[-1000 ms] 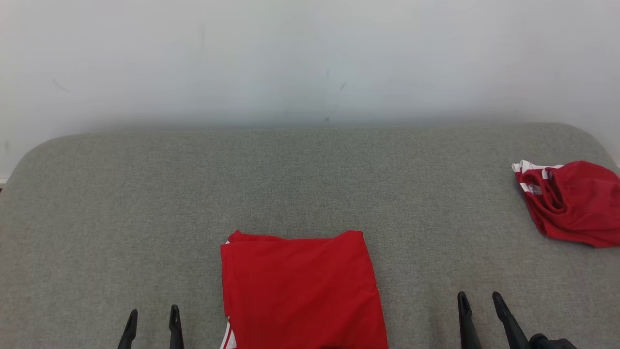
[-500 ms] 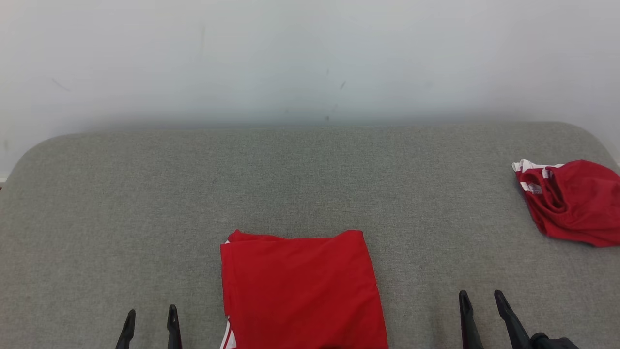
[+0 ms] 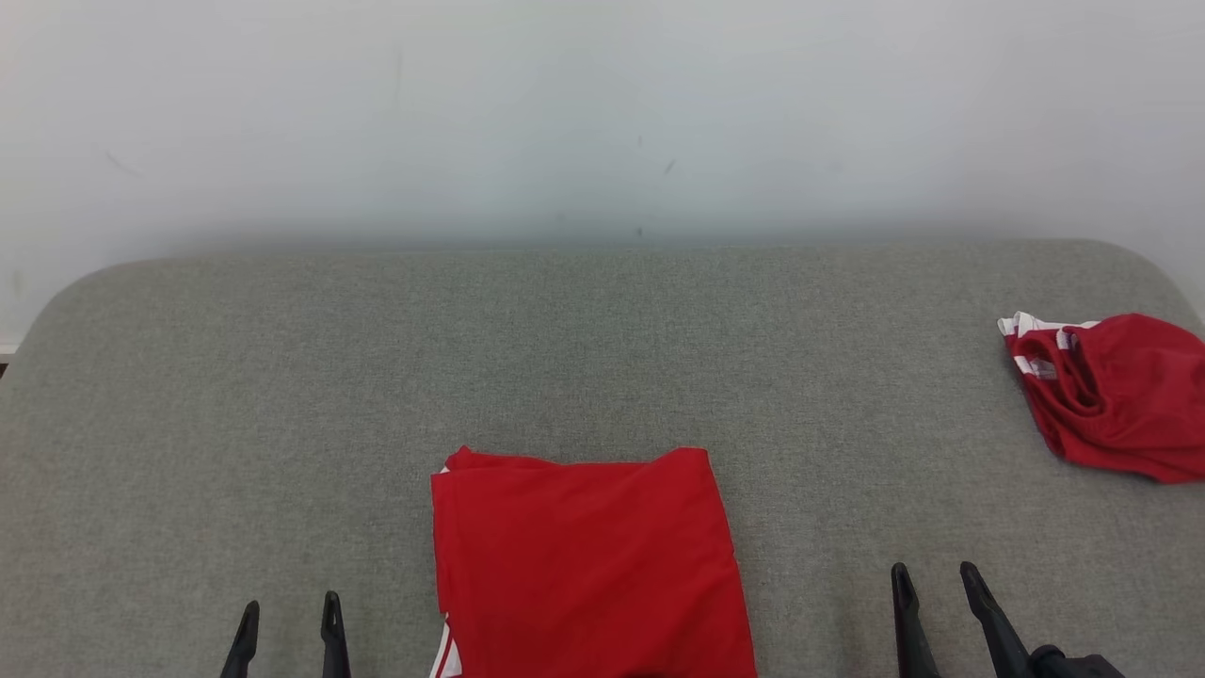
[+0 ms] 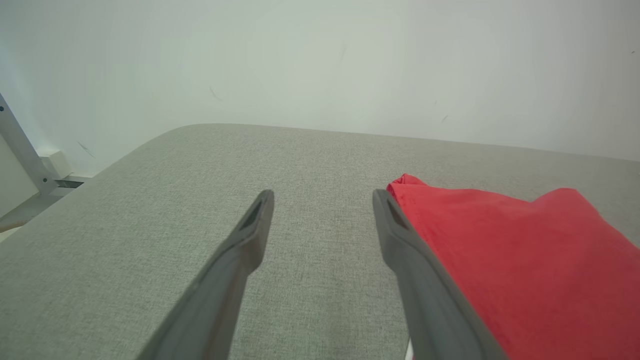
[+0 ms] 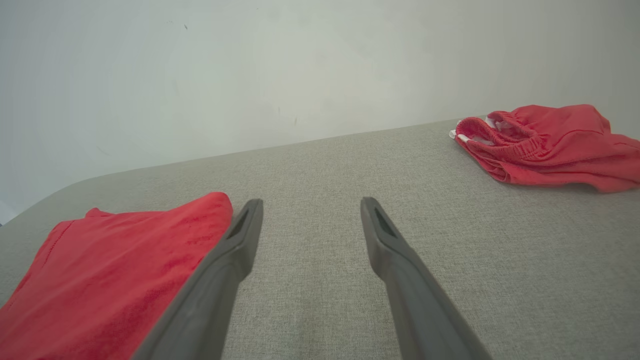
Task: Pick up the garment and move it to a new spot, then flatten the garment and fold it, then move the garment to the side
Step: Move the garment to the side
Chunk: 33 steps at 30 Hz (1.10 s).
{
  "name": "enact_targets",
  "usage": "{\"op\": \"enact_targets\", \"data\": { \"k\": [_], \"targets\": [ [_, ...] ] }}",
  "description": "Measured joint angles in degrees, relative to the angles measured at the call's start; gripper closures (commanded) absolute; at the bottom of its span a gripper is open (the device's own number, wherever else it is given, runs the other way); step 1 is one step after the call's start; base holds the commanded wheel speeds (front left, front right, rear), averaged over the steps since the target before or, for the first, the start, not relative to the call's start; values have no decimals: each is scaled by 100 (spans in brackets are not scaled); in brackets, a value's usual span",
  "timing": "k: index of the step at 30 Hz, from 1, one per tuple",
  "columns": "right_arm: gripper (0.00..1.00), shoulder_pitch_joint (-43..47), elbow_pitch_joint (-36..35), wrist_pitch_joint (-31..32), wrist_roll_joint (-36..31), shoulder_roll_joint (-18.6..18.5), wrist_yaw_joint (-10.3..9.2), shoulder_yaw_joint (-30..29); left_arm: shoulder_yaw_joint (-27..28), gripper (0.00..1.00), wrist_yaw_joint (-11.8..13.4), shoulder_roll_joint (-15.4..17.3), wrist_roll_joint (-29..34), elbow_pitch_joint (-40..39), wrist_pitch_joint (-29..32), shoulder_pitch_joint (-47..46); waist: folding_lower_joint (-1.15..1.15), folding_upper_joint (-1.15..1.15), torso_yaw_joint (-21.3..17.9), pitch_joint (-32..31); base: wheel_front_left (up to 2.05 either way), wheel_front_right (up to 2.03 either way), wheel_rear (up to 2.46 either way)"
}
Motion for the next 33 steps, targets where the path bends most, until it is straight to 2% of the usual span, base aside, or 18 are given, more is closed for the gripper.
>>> {"op": "enact_targets", "data": {
  "k": [9,15,19,27,33],
  "targets": [
    [0,-25,-21,0,-22,0,0,40,27,0,-1,-1,30,3,0,-13,0,0,63,-11,0,0,0],
    [0,-311,189,-1,-29,0,0,318,30,0,-10,0,30,8,0,-35,0,0,199,-5,0,0,0],
    [0,-817,879,-1,-11,2,0,556,5,0,-14,-1,29,10,0,-40,0,0,320,14,0,0,0],
    [0,-2147,2847,-1,389,3,0,975,-153,0,-35,-1,-16,71,0,-169,0,0,636,69,0,0,0],
    [0,-2665,4001,0,813,3,0,1235,-259,0,-10,1,-52,105,0,-269,0,0,924,110,0,0,0]
  ]
}}
